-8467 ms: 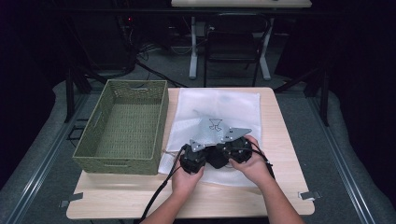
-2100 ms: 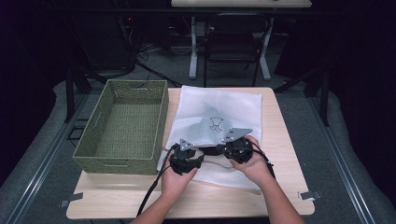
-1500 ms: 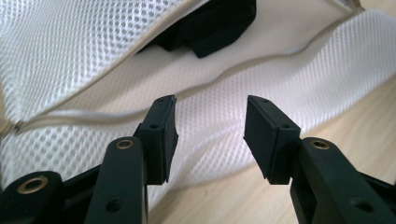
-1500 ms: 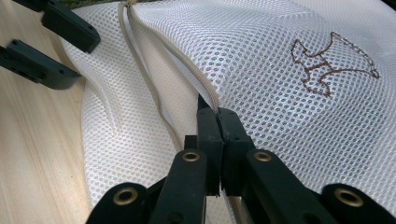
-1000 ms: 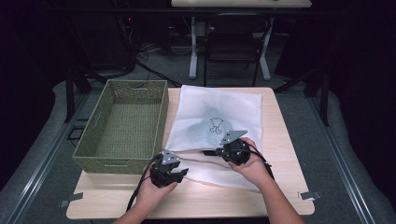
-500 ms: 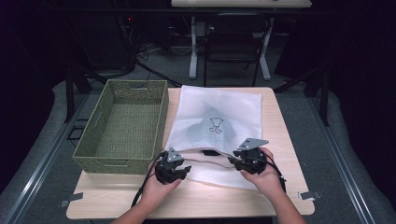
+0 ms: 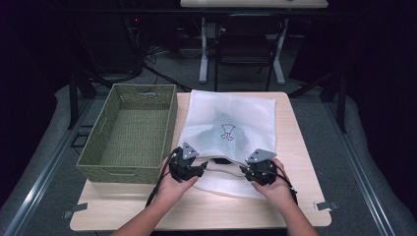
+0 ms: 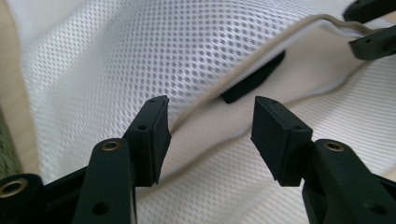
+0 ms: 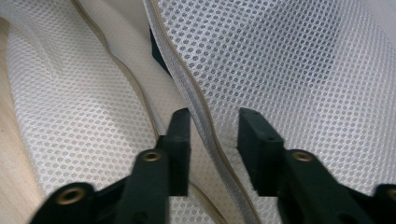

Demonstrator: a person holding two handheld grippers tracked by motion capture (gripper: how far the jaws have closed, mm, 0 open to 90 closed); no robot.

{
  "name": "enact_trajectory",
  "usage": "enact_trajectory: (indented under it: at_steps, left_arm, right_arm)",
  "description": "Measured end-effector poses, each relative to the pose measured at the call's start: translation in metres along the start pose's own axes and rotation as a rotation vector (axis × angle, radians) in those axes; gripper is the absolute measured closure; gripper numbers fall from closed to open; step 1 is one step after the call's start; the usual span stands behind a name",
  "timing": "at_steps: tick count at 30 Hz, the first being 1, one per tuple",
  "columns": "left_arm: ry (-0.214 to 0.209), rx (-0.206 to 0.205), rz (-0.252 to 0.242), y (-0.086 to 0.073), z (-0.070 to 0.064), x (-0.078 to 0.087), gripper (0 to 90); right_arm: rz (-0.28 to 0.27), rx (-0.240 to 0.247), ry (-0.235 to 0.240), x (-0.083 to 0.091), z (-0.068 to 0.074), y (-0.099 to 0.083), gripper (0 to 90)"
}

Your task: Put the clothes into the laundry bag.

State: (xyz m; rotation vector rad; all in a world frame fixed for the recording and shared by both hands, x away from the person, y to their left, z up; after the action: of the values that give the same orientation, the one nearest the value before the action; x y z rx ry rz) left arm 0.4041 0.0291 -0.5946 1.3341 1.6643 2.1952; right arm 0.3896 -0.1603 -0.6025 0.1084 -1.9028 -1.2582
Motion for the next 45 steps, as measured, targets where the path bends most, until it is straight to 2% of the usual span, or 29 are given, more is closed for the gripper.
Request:
enact_trajectory:
  at_steps: [1,3,5,8,12,17,19,21,27,35,43,45]
  left_arm:
    - [0.000,-0.006,0.013,-0.001,0.001,-0.003,45.7]
    - [0.002,-0.018,0.019,-0.002,0.002,-0.008,45.8]
    - [0.011,-0.036,0.031,-0.005,0.003,-0.012,46.4]
    - [0.011,-0.037,0.054,-0.009,0.004,-0.018,50.0]
    - [0.028,-0.040,0.064,-0.012,0.007,-0.025,61.4]
    - [0.017,-0.044,0.091,-0.018,0.009,-0.030,79.6]
    - [0.004,-0.022,0.101,-0.020,0.009,-0.031,86.0]
    - [-0.004,-0.010,0.107,-0.021,0.009,-0.031,88.2]
    - [-0.035,0.000,0.130,-0.027,0.004,-0.029,89.0]
    - [-0.079,0.033,0.134,-0.034,-0.005,-0.024,89.1]
    - [-0.102,0.039,0.137,-0.036,-0.012,-0.020,89.1]
    - [-0.095,0.040,0.133,-0.036,-0.012,-0.021,89.0]
  right_arm:
    - [0.002,-0.006,0.017,0.000,0.001,0.000,79.6]
    - [0.010,-0.004,0.029,0.001,0.002,0.000,85.6]
    - [0.018,-0.007,0.037,0.001,0.002,-0.001,87.5]
    - [0.028,-0.021,0.053,0.000,0.002,-0.003,88.1]
    - [0.044,-0.026,0.066,-0.003,0.003,-0.006,88.2]
    - [0.060,-0.032,0.078,-0.003,0.003,-0.009,88.4]
    - [0.066,-0.030,0.082,-0.004,0.002,-0.010,88.5]
    - [0.077,-0.032,0.081,-0.005,0.002,-0.011,88.5]
    - [0.111,-0.018,0.068,-0.010,-0.003,-0.018,88.6]
    - [0.132,-0.040,0.059,-0.013,-0.012,-0.025,88.6]
    - [0.140,-0.059,0.054,-0.015,-0.018,-0.028,88.6]
    - [0.140,-0.063,0.053,-0.015,-0.018,-0.028,88.6]
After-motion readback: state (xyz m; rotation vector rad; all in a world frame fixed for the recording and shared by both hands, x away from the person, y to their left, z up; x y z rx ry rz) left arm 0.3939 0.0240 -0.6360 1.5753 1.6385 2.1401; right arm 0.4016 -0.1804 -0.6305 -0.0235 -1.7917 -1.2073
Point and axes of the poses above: each handheld gripper's, and its own axes: x roughly backward along the jaws, y roughly out of its top, z roughly to its left, the point moved 9 cm from there along -x, roughly forward along the jaws, and after that the axes turned 7 degrees about -z, right-handed, at the moved point
